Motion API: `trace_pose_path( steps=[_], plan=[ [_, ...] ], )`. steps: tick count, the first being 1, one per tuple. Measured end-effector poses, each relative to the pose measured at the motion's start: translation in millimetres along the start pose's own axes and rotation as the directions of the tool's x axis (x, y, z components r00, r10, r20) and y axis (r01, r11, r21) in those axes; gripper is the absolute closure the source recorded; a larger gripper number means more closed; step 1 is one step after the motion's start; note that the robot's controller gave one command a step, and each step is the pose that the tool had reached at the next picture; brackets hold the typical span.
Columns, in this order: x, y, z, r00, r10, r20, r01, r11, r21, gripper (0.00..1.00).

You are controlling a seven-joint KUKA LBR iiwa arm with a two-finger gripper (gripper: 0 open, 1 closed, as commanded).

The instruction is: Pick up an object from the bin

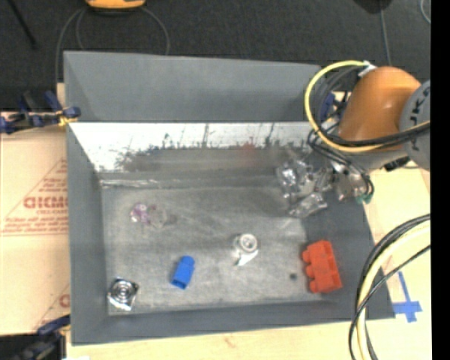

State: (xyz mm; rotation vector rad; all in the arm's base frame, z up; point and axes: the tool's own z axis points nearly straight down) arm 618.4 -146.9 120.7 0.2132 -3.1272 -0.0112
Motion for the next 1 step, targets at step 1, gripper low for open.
trace_pose_path(
  steps=[1],
  plan=[
    [-0.5,-0.6,-82.1,1.000,0.000,0.014,0.000,1.000,0.010,1.00]
  ],
)
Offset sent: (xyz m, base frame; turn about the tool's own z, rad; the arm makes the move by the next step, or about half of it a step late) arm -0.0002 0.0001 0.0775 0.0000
